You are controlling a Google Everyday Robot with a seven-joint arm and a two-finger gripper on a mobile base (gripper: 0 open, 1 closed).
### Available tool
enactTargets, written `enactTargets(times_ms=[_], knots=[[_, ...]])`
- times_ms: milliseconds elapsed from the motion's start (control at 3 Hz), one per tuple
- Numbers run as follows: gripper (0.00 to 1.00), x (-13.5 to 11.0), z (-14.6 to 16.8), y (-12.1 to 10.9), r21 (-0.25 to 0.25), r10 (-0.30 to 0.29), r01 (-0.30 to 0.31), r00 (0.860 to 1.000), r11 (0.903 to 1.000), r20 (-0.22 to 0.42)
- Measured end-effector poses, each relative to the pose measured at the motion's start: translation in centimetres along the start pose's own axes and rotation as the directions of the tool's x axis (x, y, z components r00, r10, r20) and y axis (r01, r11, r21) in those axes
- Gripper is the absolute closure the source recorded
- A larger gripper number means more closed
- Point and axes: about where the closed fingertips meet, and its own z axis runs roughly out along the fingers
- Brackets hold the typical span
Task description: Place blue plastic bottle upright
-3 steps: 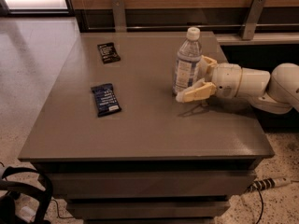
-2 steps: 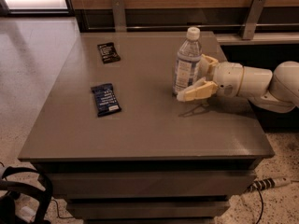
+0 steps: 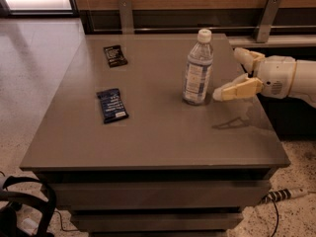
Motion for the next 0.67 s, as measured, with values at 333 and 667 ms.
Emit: enactTargets(times_ms=[333,667], knots=[[0.0,-2.1,-5.1,-0.1,0.137,-0.021,0.024,1.0,0.9902,-0.018],[0.0,-2.7,-8.5,0.0,0.256,-0.029,0.031,1.0,0.9662,-0.01]])
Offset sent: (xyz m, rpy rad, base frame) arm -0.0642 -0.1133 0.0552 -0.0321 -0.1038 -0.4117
